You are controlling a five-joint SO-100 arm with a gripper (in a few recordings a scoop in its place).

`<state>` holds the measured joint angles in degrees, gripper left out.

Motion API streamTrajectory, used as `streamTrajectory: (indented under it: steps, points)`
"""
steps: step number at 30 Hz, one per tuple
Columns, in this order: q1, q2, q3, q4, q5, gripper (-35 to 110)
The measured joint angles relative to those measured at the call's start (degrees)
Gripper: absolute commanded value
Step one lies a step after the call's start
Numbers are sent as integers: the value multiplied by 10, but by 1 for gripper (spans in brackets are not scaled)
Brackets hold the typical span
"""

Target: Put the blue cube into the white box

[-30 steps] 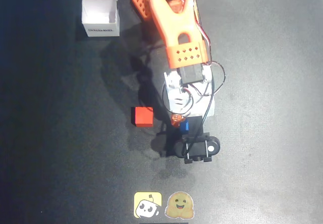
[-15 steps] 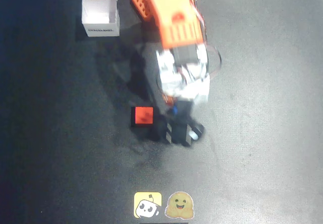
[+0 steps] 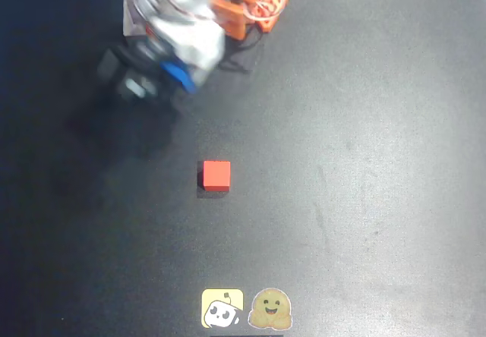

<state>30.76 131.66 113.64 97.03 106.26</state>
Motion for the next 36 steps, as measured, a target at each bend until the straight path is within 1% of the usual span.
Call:
streamTrajectory:
  steps: [5, 9, 14, 20, 24, 28, 32, 36]
  points:
    - [140, 6, 6, 11, -35, 0]
    - [251, -6, 7, 11, -100, 0]
    - [357, -45, 9, 11, -175, 0]
    - [384, -112, 11, 11, -191, 0]
    - [382, -125, 11, 11, -194, 0]
    - [385, -127, 11, 11, -202, 12]
    - [383, -127, 11, 11, -221, 17]
    - [383, -128, 11, 11, -229, 17]
